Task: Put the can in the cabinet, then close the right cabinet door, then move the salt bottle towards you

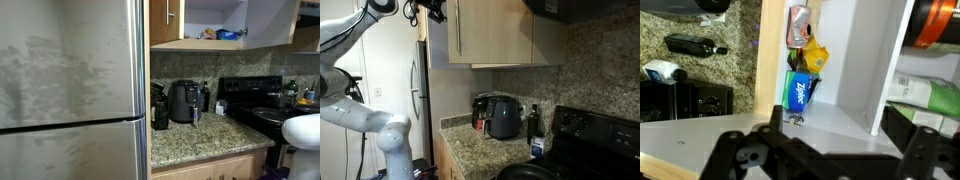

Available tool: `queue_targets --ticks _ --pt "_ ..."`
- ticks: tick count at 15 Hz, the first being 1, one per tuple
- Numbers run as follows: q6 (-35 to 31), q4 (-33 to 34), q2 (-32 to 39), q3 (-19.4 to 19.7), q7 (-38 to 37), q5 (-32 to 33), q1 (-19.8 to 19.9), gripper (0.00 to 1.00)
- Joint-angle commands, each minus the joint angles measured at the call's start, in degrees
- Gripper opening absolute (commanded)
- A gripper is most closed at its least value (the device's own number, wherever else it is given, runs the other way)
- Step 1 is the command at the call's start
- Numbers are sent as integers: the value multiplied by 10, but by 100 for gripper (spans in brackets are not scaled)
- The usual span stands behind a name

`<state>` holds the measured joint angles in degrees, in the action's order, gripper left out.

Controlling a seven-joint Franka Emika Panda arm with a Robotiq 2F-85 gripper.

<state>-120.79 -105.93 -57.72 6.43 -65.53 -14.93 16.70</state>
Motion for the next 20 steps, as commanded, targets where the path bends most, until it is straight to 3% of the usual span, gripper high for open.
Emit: queue_targets --ticks 1,10,13,18,20 --pt "-73 -46 -20 -21 -46 29 69 100" --pt "-21 -36 -34 -44 -14 226 139 100" --pt "-20 -42 -35 -45 -34 230 132 100" --pt "-62 -61 -43 -44 -111 180 110 100" --pt "-106 -76 -45 -43 -118 173 104 100"
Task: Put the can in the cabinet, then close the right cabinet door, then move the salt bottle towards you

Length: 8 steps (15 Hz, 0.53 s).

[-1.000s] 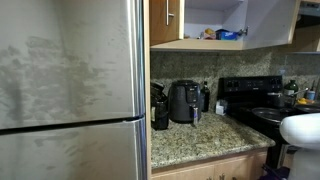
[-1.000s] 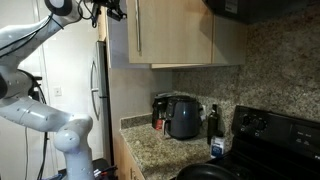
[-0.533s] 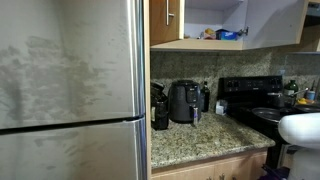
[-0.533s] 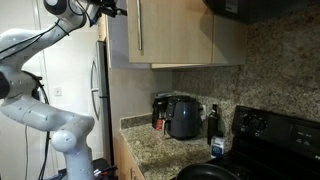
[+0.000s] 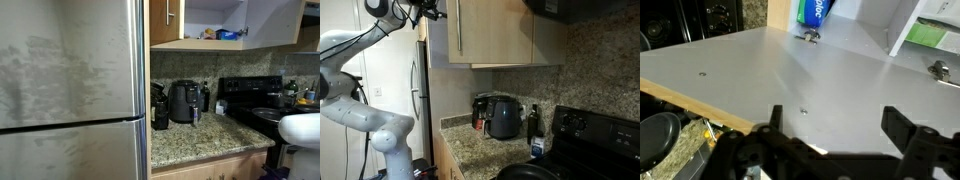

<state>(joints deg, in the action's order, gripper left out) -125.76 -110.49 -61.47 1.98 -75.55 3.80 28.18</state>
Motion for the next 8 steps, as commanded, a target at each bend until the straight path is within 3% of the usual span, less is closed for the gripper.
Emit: queue_targets --ticks 1,3,6,8 --pt "-16 -5 0 0 -6 -4 -4 100" --pt "-37 -14 0 0 -11 -7 -7 100" --pt "-15 -2 2 -5 6 32 14 100" --pt "-21 -6 2 1 2 17 -13 100"
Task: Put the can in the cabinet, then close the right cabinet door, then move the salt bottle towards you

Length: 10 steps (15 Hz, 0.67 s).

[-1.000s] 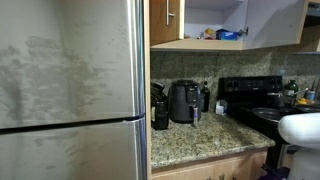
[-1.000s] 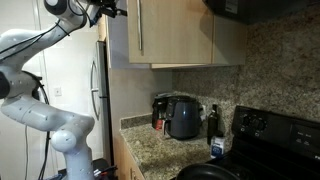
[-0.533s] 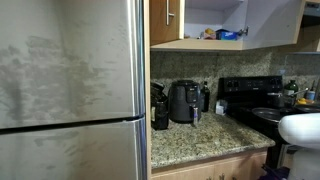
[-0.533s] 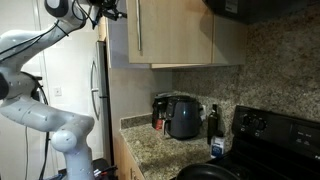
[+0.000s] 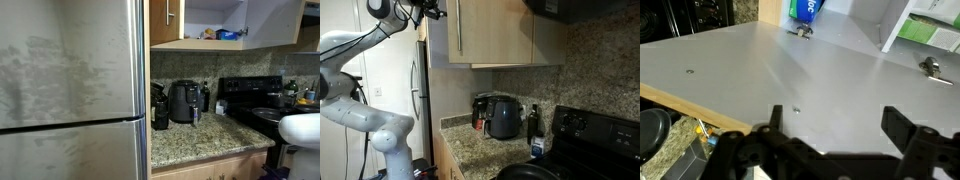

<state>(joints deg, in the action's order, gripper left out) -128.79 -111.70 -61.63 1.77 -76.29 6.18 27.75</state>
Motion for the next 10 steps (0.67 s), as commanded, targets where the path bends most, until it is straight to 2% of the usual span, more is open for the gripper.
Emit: queue_targets --ticks 1,6,7,8,10 --pt "-2 0 2 7 5 -27 -29 100" --pt "-65 -23 0 15 2 -128 -106 100" --pt "-76 -26 -1 15 -6 -142 -104 100" --pt "-47 -11 1 9 3 -123 -85 100" --pt "-58 -15 1 12 2 -136 -97 100"
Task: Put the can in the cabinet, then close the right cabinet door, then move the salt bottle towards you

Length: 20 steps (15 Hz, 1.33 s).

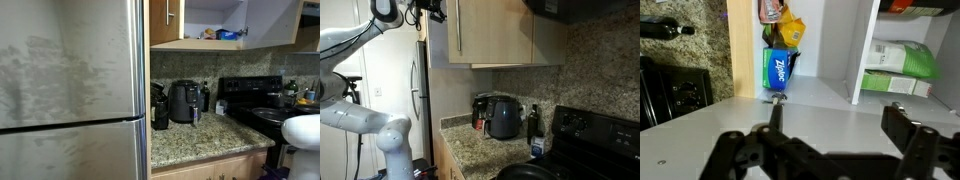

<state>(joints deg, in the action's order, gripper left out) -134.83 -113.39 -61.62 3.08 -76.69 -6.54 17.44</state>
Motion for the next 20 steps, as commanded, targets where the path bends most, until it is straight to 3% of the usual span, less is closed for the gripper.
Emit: queue_targets --ticks 1,2,4,8,9,10,15,16,17,18,20 --pt "-69 -17 -5 -11 13 17 40 100" --pt "-106 -24 -6 -10 15 15 34 100" --pt "-196 -41 6 -16 -27 -1 63 100" --pt "-220 -47 30 -41 -143 -2 166 100" --pt "-209 -40 34 -28 -130 -35 77 100" --pt "-204 -36 41 -34 -156 -44 92 100" --pt "-201 -24 61 -32 -205 -108 21 100" --pt "-221 -31 62 -59 -268 -85 123 100" --pt "-312 -64 48 -46 -223 -101 43 100" --pt "-320 -68 38 -40 -212 -97 31 100" --pt "-257 -55 31 -27 -145 -48 24 100"
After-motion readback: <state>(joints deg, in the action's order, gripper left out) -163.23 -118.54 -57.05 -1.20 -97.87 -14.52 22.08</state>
